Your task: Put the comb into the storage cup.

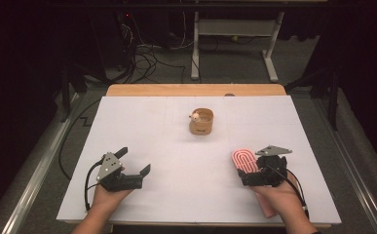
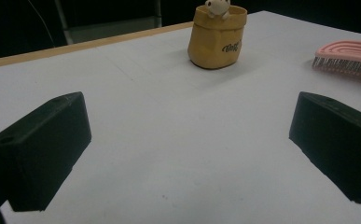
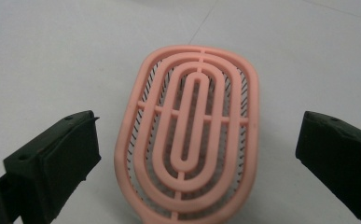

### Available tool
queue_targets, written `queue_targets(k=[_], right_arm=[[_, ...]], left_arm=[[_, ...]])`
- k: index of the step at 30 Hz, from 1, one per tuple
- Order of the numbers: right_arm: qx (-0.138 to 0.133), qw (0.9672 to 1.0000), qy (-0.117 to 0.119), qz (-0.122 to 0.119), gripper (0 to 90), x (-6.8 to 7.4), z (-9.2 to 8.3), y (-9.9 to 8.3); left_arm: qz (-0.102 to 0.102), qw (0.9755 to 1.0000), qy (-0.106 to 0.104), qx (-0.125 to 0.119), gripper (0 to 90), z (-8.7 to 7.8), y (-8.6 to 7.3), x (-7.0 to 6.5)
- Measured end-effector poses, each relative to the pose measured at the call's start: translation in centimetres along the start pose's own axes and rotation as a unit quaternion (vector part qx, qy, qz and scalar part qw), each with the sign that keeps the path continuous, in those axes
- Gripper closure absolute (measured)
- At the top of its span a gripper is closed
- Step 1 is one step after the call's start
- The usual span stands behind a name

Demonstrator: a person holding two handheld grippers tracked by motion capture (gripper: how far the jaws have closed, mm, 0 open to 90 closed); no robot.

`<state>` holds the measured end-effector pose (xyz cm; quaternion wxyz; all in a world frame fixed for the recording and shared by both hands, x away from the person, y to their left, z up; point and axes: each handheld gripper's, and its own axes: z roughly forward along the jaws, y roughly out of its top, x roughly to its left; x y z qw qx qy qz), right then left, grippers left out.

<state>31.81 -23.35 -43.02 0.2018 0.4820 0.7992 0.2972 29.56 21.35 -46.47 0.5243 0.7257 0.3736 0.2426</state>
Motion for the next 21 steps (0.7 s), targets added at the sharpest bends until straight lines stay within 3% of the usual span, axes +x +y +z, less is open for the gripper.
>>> queue_targets(k=[10, 21], right_arm=[[0.038, 0.9992, -0.012, -0.003, 0.3, 1.1, 1.9, 1.2], [0.061, 0.9979, -0.022, 0.006, 1.6, 0.9, 2.7, 0.9]], left_arm=[[-0.004, 1.0000, 0.005, -0.006, 0.0, -0.2, 0.0, 0.3], [-0.004, 1.0000, 0.003, -0.006, 0.0, -0.3, 0.0, 0.4]])
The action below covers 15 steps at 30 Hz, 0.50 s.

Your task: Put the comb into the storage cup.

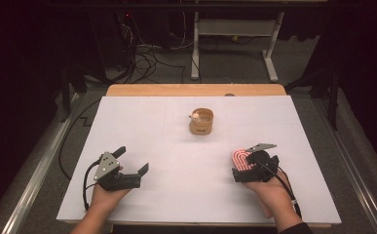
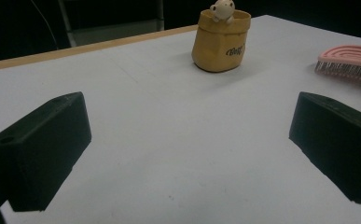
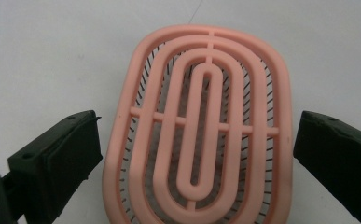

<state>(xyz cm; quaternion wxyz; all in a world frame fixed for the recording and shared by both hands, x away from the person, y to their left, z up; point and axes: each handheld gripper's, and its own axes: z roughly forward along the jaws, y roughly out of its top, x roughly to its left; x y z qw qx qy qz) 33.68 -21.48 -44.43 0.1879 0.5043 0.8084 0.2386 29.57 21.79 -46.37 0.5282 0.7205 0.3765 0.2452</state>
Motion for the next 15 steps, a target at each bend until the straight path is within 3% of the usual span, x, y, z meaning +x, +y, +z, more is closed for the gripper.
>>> queue_targets(k=[15], right_arm=[[0.004, 0.9999, -0.001, 0.014, 6.7, 0.10, 0.34, -0.16]], left_arm=[[0.005, 1.0000, 0.000, 0.001, 0.0, 0.04, 0.00, -0.08]])
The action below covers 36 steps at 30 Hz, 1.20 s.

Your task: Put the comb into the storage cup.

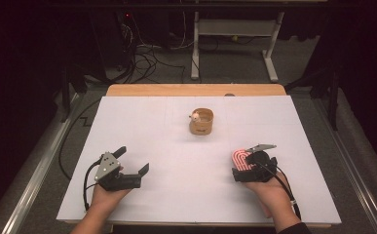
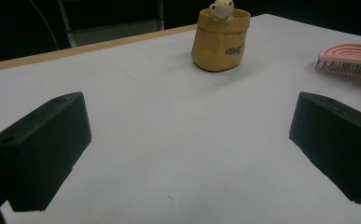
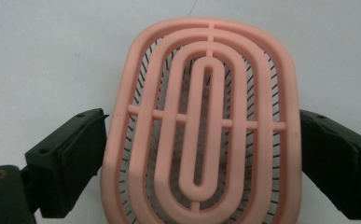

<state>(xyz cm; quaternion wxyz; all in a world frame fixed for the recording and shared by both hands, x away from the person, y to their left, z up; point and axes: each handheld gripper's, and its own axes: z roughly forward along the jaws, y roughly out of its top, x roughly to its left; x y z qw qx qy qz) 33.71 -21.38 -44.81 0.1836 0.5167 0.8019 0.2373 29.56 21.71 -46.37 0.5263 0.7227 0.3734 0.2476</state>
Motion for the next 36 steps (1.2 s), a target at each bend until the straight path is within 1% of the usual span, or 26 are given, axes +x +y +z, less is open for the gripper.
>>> queue_targets(k=[5, 10, 19, 22, 24, 32, 36], right_arm=[[0.005, 1.0000, -0.001, 0.002, 8.3, 0.10, 0.13, -0.01], [0.005, 1.0000, -0.004, 0.000, 15.9, 0.06, 0.05, 0.16], [0.010, 0.9999, -0.002, 0.007, 17.0, -0.12, 0.06, 0.26], [0.016, 0.9998, -0.001, 0.010, 17.0, -0.10, 0.12, 0.33], [0.020, 0.9998, 0.001, 0.008, 17.4, -0.08, 0.19, 0.37], [0.028, 0.9995, 0.001, 0.014, 17.4, -0.09, 0.28, 0.52], [0.036, 0.9993, 0.003, 0.012, 17.4, -0.05, 0.46, 0.52]], left_arm=[[0.000, 1.0000, 0.000, -0.001, 0.0, -0.03, 0.00, 0.02], [-0.002, 1.0000, 0.000, -0.001, 0.0, -0.03, -0.02, 0.07], [-0.001, 1.0000, 0.000, 0.000, 0.0, -0.02, -0.04, 0.10], [-0.002, 1.0000, 0.000, 0.000, 0.0, 0.00, -0.06, 0.08], [-0.002, 1.0000, 0.000, 0.001, 0.0, -0.01, -0.07, 0.08], [-0.003, 1.0000, 0.001, -0.001, 0.0, -0.06, -0.07, 0.13], [-0.002, 1.0000, 0.001, -0.001, 0.0, -0.07, -0.07, 0.14]])
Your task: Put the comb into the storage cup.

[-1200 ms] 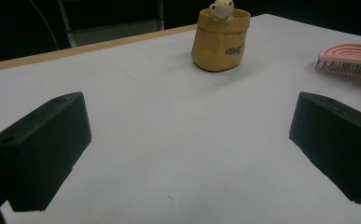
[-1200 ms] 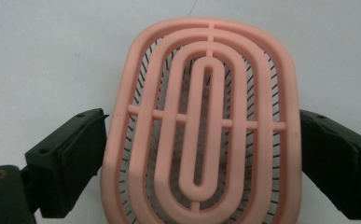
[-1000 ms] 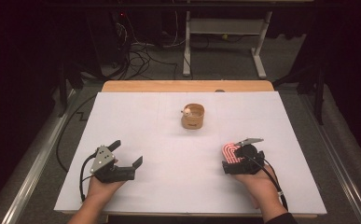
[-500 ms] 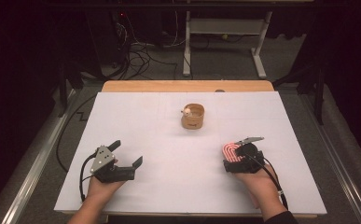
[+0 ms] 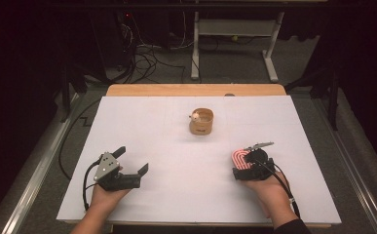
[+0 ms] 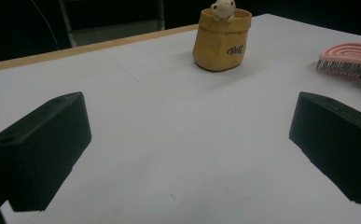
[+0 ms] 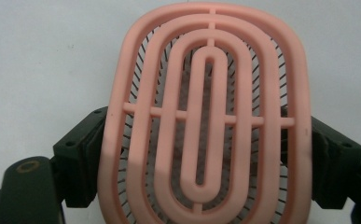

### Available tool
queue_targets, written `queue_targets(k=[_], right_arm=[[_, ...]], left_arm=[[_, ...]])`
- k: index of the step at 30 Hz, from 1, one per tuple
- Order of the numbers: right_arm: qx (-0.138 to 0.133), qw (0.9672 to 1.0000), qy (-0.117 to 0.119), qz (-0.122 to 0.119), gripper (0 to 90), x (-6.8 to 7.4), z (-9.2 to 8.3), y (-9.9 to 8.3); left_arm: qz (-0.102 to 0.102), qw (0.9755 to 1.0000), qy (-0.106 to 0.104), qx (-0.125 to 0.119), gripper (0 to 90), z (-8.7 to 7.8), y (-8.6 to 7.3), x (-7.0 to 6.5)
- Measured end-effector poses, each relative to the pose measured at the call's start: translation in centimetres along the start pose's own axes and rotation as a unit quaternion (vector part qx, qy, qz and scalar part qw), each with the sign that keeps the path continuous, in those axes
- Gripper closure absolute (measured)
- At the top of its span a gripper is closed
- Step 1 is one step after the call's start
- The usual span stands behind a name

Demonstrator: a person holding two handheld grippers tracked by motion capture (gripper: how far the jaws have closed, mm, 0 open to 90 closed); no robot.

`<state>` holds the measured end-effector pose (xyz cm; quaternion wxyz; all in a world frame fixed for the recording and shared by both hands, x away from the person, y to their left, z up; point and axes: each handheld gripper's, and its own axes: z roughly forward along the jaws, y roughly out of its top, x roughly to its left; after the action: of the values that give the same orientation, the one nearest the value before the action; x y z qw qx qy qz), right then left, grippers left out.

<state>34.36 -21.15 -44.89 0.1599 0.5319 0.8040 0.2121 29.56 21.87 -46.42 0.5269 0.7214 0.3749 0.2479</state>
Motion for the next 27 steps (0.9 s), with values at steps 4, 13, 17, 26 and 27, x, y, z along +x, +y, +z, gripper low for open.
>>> queue_targets(k=[4, 13, 17, 26, 27], right_arm=[[0.001, 1.0000, 0.001, 0.001, 18.6, -0.01, -0.01, 0.01], [-0.002, 1.0000, 0.000, -0.006, 19.6, -0.02, -0.04, -0.05], [-0.003, 1.0000, 0.001, -0.009, 19.8, 0.01, -0.05, -0.04], [0.000, 0.9999, 0.006, -0.014, 20.1, -0.09, -0.16, 0.09], [0.001, 0.9999, 0.007, -0.014, 20.1, -0.11, -0.17, 0.09]], left_arm=[[0.000, 1.0000, 0.000, 0.000, 0.0, 0.00, -0.01, 0.02], [0.000, 1.0000, 0.000, 0.001, 0.0, 0.01, -0.02, 0.00], [-0.001, 1.0000, -0.001, 0.003, 0.0, 0.03, -0.05, 0.01], [-0.001, 1.0000, -0.001, 0.002, 0.0, 0.06, -0.07, -0.01], [-0.001, 1.0000, -0.001, 0.002, 0.0, 0.06, -0.07, -0.01]])
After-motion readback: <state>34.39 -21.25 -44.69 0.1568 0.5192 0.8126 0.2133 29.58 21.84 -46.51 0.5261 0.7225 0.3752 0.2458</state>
